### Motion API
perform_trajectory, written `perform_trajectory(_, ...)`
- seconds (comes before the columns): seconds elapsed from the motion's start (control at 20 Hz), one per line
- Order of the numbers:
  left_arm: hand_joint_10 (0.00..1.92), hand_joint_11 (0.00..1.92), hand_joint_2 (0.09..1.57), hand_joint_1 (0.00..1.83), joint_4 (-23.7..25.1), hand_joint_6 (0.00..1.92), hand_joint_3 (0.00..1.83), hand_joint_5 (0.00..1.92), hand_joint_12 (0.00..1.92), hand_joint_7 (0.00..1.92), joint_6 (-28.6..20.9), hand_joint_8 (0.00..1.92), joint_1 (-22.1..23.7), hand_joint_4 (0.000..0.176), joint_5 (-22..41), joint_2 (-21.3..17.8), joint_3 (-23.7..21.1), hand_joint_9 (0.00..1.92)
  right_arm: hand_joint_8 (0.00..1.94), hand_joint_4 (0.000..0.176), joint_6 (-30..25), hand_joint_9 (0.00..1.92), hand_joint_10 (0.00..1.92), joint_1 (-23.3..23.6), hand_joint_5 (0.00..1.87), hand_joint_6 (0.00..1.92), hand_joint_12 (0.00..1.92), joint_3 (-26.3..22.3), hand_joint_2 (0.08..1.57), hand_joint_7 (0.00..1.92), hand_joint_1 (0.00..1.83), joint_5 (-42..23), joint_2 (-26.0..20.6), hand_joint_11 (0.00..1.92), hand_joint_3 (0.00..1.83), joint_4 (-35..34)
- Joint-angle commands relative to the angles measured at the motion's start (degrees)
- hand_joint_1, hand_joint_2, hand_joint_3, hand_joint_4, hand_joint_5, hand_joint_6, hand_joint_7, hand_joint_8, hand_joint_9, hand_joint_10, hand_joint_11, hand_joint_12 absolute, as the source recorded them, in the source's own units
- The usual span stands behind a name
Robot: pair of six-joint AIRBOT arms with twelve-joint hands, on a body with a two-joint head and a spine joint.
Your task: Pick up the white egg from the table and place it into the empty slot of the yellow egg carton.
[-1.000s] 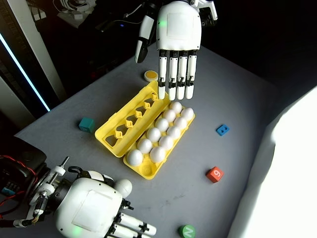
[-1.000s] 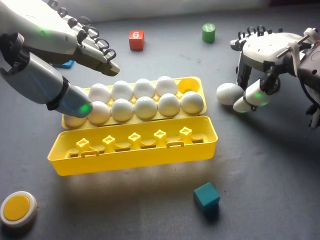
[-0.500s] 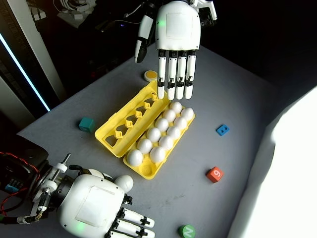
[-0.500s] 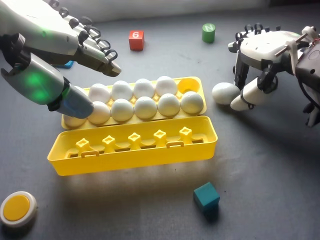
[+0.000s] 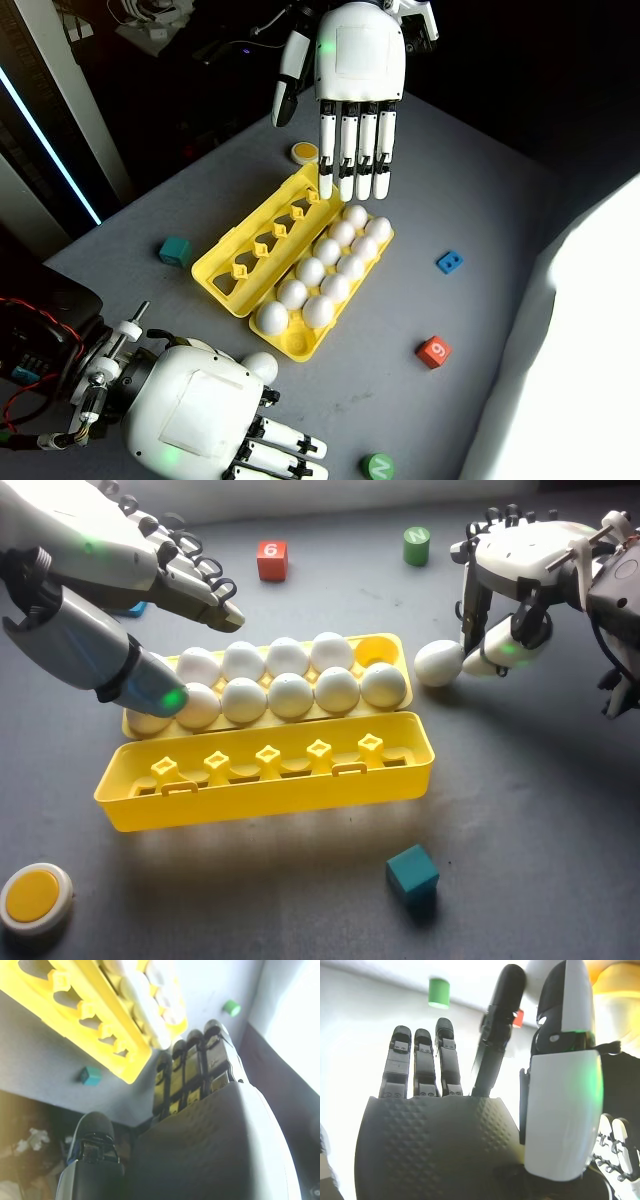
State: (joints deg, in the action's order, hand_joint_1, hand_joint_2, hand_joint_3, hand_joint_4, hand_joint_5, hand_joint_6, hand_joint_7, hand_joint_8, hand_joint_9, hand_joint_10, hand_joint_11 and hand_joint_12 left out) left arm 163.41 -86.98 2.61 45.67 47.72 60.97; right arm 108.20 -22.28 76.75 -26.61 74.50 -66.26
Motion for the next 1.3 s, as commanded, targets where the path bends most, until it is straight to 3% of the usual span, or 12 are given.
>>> perform_trajectory(0.0, 0.01, 0.02, 1.29, 0.0, -1.1, 0.01, 0.0, 0.13, 0.03, 0.1, 0.2, 0.01, 0.5, 0.0, -4.3, 0.2, -0.2, 0.06, 0.0, 0.061, -0.2, 0.01, 0.0, 0.4, 1.46, 0.13, 0.0, 0.2, 0.96, 0.2, 1.15, -3.7, -0.4, 0.0, 0.0, 1.9)
perform_trajectory(0.05, 0.01, 0.02, 1.29, 0.0, -1.1, 0.0, 0.0, 0.12, 0.03, 0.1, 0.2, 0.01, 0.5, 0.0, -4.3, 0.2, -0.2, 0.06, 0.0, 0.028, -0.2, 0.01, 0.0, 0.3, 1.45, 0.13, 0.0, 0.2, 0.96, 0.21, 1.16, -3.8, -0.4, 0.0, 0.0, 1.9)
perform_trajectory(0.2, 0.0, 0.0, 1.29, 0.0, -1.1, 0.0, 0.0, 0.11, 0.03, 0.09, 0.2, 0.0, 0.5, 0.0, -4.3, 0.2, -0.2, 0.05, 0.0, 0.073, 0.3, 0.01, 0.0, -0.2, 1.45, 0.15, 0.0, 0.3, 0.96, 0.22, 1.15, -3.9, -0.5, 0.0, 0.0, 1.9)
perform_trajectory(0.25, 0.0, 0.01, 1.29, 0.0, -1.1, 0.0, 0.0, 0.12, 0.03, 0.09, 0.2, 0.0, 0.5, 0.0, -4.3, 0.2, -0.2, 0.06, 0.0, 0.03, 0.4, 0.0, 0.0, -0.4, 1.44, 0.16, 0.0, 0.3, 0.96, 0.2, 1.16, -3.9, -0.5, 0.0, 0.0, 1.9)
perform_trajectory(0.3, 0.0, 0.0, 1.29, 0.0, -1.1, 0.0, 0.0, 0.11, 0.03, 0.09, 0.2, 0.0, 0.5, 0.0, -4.3, 0.2, -0.2, 0.05, 0.0, 0.024, 0.4, 0.0, 0.0, -0.4, 1.44, 0.16, 0.0, 0.3, 0.96, 0.19, 1.16, -3.9, -0.6, 0.0, 0.0, 1.9)
perform_trajectory(0.35, 0.0, 0.01, 1.29, 0.0, -1.1, 0.0, 0.0, 0.12, 0.03, 0.09, 0.2, 0.0, 0.5, 0.0, -4.3, 0.2, -0.2, 0.06, 0.0, 0.049, 0.4, 0.0, 0.0, -0.5, 1.44, 0.17, 0.0, 0.3, 0.96, 0.2, 1.16, -3.9, -0.6, 0.0, 0.0, 1.9)
perform_trajectory(0.4, 0.01, 0.02, 1.29, 0.0, -1.1, 0.01, 0.0, 0.12, 0.04, 0.1, 0.2, 0.01, 0.5, 0.0, -4.3, 0.2, -0.1, 0.06, 0.0, 0.126, 0.5, 0.0, 0.0, -0.5, 1.42, 0.17, 0.0, 0.3, 0.96, 0.19, 1.13, -3.9, -0.6, 0.0, 0.0, 1.9)
perform_trajectory(0.45, 0.01, 0.02, 1.29, 0.0, -1.1, 0.01, 0.0, 0.13, 0.04, 0.11, 0.2, 0.01, 0.5, 0.0, -4.3, 0.2, -0.2, 0.07, 0.0, 0.076, 0.5, 0.0, 0.0, -0.5, 1.11, 0.06, 0.0, 0.3, 0.93, 0.1, 0.94, -3.9, -0.7, 0.0, 0.0, 1.9)
perform_trajectory(0.65, 0.01, 0.02, 1.29, 0.0, -1.1, 0.0, 0.0, 0.13, 0.01, 0.1, 0.2, 0.0, 0.5, 0.0, -4.3, 0.2, -0.2, 0.05, 0.0, 0.11, 0.5, 0.0, 0.0, -0.6, 0.78, 0.0, 0.0, 0.3, 0.85, 0.0, 0.68, -3.9, -0.7, 0.0, 0.0, 1.9)
perform_trajectory(0.7, 0.0, 0.0, 1.29, 0.0, -1.1, 0.0, 0.0, 0.1, 0.0, 0.07, 0.2, 0.0, 0.5, 0.0, -4.3, 0.2, -0.2, 0.03, 0.0, 0.135, 0.5, 0.0, 0.0, -0.6, 0.73, 0.0, 0.0, 0.3, 0.81, 0.0, 0.63, -3.9, -0.7, 0.0, 0.0, 1.9)
perform_trajectory(1.2, 0.0, 0.0, 1.27, 0.0, -1.0, 0.0, 0.0, 0.11, 0.0, 0.08, 0.2, 0.0, 0.5, 0.0, -4.2, 0.2, -0.2, 0.03, 0.0, 0.166, 0.5, 0.0, 0.0, -1.5, 0.63, 0.0, 0.0, 0.1, 0.75, 0.0, 0.54, -3.8, -0.7, 0.0, 0.0, 1.9)
perform_trajectory(1.25, 0.0, 0.0, 1.28, 0.0, -1.0, 0.01, 0.0, 0.12, 0.0, 0.09, 0.2, 0.01, 0.5, 0.0, -4.2, 0.2, -0.2, 0.04, 0.0, 0.151, 0.5, 0.0, 0.0, -1.6, 0.63, 0.0, 0.0, 0.0, 0.74, 0.0, 0.55, -3.7, -0.7, 0.0, 0.0, 1.9)
